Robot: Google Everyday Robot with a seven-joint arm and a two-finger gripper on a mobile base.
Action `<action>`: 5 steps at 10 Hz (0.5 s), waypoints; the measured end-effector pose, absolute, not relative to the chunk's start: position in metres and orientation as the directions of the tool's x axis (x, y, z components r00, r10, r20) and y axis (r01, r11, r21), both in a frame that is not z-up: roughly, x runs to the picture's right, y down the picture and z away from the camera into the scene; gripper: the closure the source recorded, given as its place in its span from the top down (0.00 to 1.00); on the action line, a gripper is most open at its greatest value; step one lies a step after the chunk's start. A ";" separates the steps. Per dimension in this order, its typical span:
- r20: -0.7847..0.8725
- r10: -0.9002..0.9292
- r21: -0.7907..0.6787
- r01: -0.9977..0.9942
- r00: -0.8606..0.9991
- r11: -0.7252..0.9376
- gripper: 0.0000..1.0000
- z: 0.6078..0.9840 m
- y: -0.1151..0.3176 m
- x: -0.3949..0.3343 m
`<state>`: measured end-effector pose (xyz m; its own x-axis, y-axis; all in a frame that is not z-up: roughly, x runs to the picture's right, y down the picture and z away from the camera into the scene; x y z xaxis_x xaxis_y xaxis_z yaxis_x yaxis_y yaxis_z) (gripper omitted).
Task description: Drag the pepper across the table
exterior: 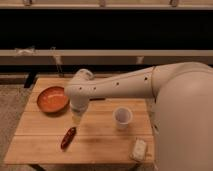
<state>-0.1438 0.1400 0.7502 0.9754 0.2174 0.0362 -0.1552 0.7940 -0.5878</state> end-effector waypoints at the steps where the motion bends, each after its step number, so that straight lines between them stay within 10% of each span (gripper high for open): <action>1: 0.063 0.157 -0.578 -0.092 0.986 0.811 0.65 0.756 0.146 -0.152; 5: 0.105 0.014 -0.560 0.048 0.994 0.827 0.65 0.769 0.163 -0.166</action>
